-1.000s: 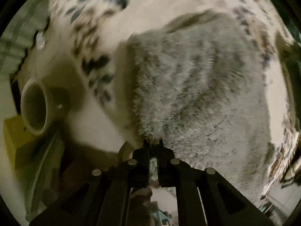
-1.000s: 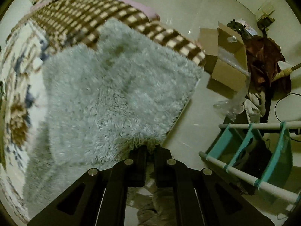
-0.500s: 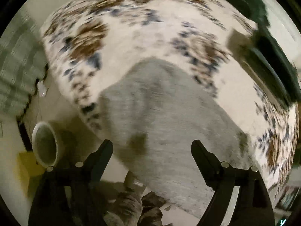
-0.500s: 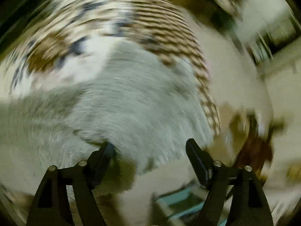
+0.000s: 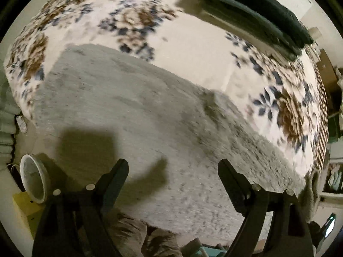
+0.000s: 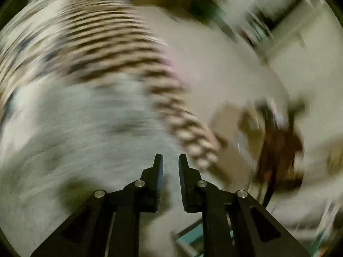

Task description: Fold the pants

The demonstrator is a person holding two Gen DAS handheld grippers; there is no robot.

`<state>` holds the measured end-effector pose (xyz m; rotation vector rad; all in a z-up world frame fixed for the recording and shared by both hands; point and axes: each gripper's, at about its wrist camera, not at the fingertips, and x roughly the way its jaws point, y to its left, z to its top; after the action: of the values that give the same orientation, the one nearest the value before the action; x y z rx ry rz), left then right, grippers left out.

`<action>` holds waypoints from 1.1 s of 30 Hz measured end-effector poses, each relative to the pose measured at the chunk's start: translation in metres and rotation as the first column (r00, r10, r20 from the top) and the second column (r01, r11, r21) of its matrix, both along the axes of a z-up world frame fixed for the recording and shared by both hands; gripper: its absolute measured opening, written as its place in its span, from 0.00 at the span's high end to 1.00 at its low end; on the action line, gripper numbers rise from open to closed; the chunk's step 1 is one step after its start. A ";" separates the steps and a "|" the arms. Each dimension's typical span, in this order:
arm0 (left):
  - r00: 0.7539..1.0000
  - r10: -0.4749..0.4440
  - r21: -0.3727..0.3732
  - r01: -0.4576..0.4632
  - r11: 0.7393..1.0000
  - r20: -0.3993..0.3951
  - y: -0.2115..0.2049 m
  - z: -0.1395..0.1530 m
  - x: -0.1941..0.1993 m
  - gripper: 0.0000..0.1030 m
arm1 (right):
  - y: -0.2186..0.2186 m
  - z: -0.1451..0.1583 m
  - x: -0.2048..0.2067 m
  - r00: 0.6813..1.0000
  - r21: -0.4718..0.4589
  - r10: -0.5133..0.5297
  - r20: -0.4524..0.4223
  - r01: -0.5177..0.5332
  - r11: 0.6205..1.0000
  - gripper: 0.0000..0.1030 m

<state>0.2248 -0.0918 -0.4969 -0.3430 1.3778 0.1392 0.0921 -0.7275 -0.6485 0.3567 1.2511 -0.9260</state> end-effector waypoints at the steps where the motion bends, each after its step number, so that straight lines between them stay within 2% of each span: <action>1: 1.000 -0.004 -0.006 0.004 1.000 -0.005 -0.005 -0.002 0.000 0.18 | -0.022 -0.009 -0.015 0.998 0.057 -0.064 -0.018 0.065 0.996 0.67; 2: 1.000 -0.009 -0.007 0.009 1.000 -0.008 -0.010 -0.003 0.000 0.18 | -0.039 -0.014 -0.024 0.995 0.097 -0.098 -0.031 0.101 0.990 0.48; 3: 1.000 -0.017 -0.001 0.017 1.000 -0.011 -0.016 -0.005 -0.001 0.18 | -0.059 -0.018 -0.039 0.988 0.145 -0.147 -0.035 0.151 0.978 0.36; 5: 0.999 -0.037 0.007 0.037 0.999 -0.021 -0.027 -0.007 -0.003 0.18 | -0.074 -0.008 -0.061 0.978 0.181 -0.207 -0.001 0.204 0.962 0.36; 7: 0.998 -0.050 0.018 0.051 0.999 -0.029 -0.035 -0.009 -0.003 0.18 | -0.066 0.013 -0.069 0.977 0.226 -0.197 0.085 0.174 0.958 0.36; 8: 0.998 -0.058 0.022 0.058 0.998 -0.034 -0.038 -0.010 -0.003 0.18 | -0.052 0.023 -0.066 0.981 0.242 -0.148 0.127 0.114 0.964 0.36; 9: 0.997 -0.064 0.026 0.065 0.998 -0.039 -0.042 -0.011 -0.003 0.18 | -0.034 0.032 -0.054 0.986 0.237 -0.060 0.156 0.022 0.971 0.35; 10: 0.997 -0.070 0.030 0.071 0.997 -0.042 -0.045 -0.012 -0.002 0.18 | -0.008 0.039 -0.036 0.983 0.213 0.069 0.170 -0.105 0.971 0.34; 11: 0.996 -0.080 0.042 0.082 0.996 -0.042 -0.050 -0.013 -0.002 0.18 | 0.024 0.039 -0.026 0.974 0.191 0.152 0.170 -0.184 0.964 0.31; 12: 0.995 -0.090 0.054 0.092 0.994 -0.041 -0.053 -0.014 -0.001 0.18 | 0.054 0.038 -0.003 0.944 0.146 0.298 0.145 -0.318 0.937 0.29; 13: 0.994 -0.102 0.068 0.104 0.992 -0.039 -0.056 -0.015 -0.001 0.18 | 0.081 0.034 0.005 0.917 0.119 0.380 0.123 -0.394 0.912 0.29; 15: 0.991 -0.127 0.088 0.130 0.988 -0.044 -0.063 -0.019 0.001 0.18 | 0.141 0.015 0.033 0.821 0.063 0.571 0.033 -0.571 0.818 0.29; 17: 0.989 -0.136 0.090 0.140 0.986 -0.052 -0.064 -0.023 0.002 0.18 | 0.182 -0.009 0.045 0.739 0.036 0.671 -0.057 -0.670 0.741 0.29; 18: 0.989 -0.136 0.090 0.141 0.986 -0.057 -0.064 -0.024 0.002 0.18 | 0.197 -0.023 0.050 0.685 0.007 0.717 -0.133 -0.722 0.691 0.29; 19: 0.989 -0.136 0.085 0.140 0.986 -0.061 -0.064 -0.026 0.002 0.18 | 0.202 -0.029 0.050 0.664 -0.013 0.727 -0.174 -0.740 0.672 0.30; 20: 0.989 -0.134 0.080 0.139 0.987 -0.062 -0.062 -0.027 0.002 0.18 | 0.200 -0.033 0.050 0.661 -0.048 0.719 -0.214 -0.742 0.668 0.34; 21: 0.989 -0.133 0.080 0.138 0.987 -0.063 -0.061 -0.027 0.001 0.18 | 0.189 -0.030 0.047 0.703 -0.084 0.684 -0.193 -0.706 0.703 0.53; 22: 0.989 -0.131 0.080 0.136 0.987 -0.063 -0.059 -0.028 0.001 0.18 | 0.173 -0.026 0.045 0.755 -0.106 0.633 -0.171 -0.653 0.750 0.66; 23: 0.990 -0.128 0.078 0.133 0.988 -0.063 -0.057 -0.028 0.000 0.18 | 0.149 -0.023 0.043 0.818 -0.128 0.550 -0.168 -0.571 0.811 0.84; 24: 0.991 -0.121 0.073 0.126 0.989 -0.064 -0.055 -0.030 0.000 0.18 | 0.116 -0.019 0.038 0.885 -0.130 0.438 -0.155 -0.458 0.879 0.84; 25: 0.992 -0.111 0.067 0.115 0.991 -0.068 -0.052 -0.032 -0.001 0.18 | 0.088 -0.018 0.033 0.929 -0.123 0.340 -0.143 -0.358 0.926 0.84; 26: 0.992 -0.099 0.059 0.104 0.993 -0.075 -0.049 -0.036 0.000 0.18 | 0.047 -0.018 0.022 0.970 -0.096 0.197 -0.141 -0.211 0.973 0.84; 28: 0.993 -0.075 0.034 0.078 0.996 -0.091 -0.043 -0.041 -0.002 0.18 | -0.009 -0.029 0.009 0.988 0.001 0.028 -0.151 -0.028 1.000 0.84; 31: 0.993 -0.061 0.008 0.062 0.998 -0.099 -0.036 -0.045 -0.004 0.18 | -0.055 -0.035 -0.011 0.972 0.077 -0.100 -0.212 0.118 0.990 0.78; 33: 0.993 -0.074 0.011 0.076 0.997 -0.093 -0.036 -0.045 -0.005 0.18 | -0.065 -0.021 -0.017 0.978 0.116 -0.128 -0.165 0.148 0.982 0.49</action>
<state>0.2193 -0.1276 -0.5421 -0.2750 1.4783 0.1038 0.0751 -0.7926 -0.6699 0.4844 1.4481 -1.0102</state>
